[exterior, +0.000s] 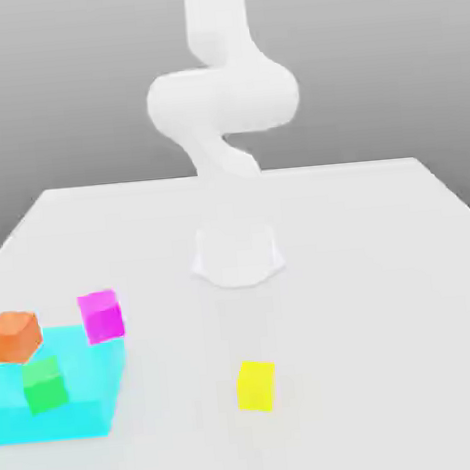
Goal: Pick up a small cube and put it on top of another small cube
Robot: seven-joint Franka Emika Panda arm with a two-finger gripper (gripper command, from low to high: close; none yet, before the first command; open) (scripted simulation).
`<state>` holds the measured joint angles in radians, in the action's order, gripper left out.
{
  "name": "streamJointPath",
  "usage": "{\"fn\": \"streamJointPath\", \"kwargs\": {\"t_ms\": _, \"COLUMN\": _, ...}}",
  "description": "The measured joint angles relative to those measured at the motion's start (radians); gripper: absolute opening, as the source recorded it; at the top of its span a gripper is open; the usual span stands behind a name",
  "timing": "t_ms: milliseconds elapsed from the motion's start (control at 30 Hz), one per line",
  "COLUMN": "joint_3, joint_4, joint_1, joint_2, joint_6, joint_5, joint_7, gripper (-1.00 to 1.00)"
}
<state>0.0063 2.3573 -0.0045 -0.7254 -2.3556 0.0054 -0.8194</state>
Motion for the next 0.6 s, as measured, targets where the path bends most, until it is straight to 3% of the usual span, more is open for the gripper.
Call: {"fn": "streamJointPath", "kwargs": {"t_ms": 600, "joint_3": 0.056, "joint_4": 0.480, "joint_1": -0.024, "joint_2": 0.674, "joint_6": -0.488, "joint_5": 0.003, "joint_7": -0.202, "gripper": 0.00}}
